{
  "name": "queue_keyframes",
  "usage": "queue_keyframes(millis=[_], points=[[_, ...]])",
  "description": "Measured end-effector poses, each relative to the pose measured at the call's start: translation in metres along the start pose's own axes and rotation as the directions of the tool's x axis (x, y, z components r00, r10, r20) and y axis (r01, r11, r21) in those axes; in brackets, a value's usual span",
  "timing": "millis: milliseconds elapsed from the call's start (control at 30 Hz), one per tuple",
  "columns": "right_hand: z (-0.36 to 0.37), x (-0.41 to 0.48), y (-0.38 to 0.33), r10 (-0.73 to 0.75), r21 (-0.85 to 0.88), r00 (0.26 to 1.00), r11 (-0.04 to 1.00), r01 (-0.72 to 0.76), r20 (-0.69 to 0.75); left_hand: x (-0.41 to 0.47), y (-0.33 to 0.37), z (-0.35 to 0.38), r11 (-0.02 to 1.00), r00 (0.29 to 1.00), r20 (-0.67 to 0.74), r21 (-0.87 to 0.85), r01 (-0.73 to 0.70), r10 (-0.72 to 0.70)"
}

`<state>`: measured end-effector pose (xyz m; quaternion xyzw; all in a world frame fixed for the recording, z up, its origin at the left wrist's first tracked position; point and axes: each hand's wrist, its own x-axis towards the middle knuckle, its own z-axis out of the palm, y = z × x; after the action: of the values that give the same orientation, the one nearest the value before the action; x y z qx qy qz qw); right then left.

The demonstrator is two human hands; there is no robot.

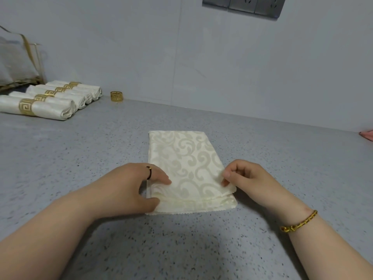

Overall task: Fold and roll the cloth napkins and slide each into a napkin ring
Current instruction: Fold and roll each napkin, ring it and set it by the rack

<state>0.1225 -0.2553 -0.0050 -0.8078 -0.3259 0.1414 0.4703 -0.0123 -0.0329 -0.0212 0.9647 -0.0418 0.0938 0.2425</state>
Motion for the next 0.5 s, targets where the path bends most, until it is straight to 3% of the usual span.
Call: queue_keyframes(millis=[300,500], points=[[-0.0023,-0.0007,-0.0019,0.014,0.041,1.0,0.999,-0.015,0.028,0.0012,-0.0026,-0.0045,1.0,0.993,-0.116,0.016,0.003,-0.001],[-0.0056,-0.0087,-0.0036,-0.044,-0.212,0.979,0.973,0.087,0.201,-0.0044,-0.0046,-0.0085,1.0,0.994,-0.111,0.023,-0.021,0.023]])
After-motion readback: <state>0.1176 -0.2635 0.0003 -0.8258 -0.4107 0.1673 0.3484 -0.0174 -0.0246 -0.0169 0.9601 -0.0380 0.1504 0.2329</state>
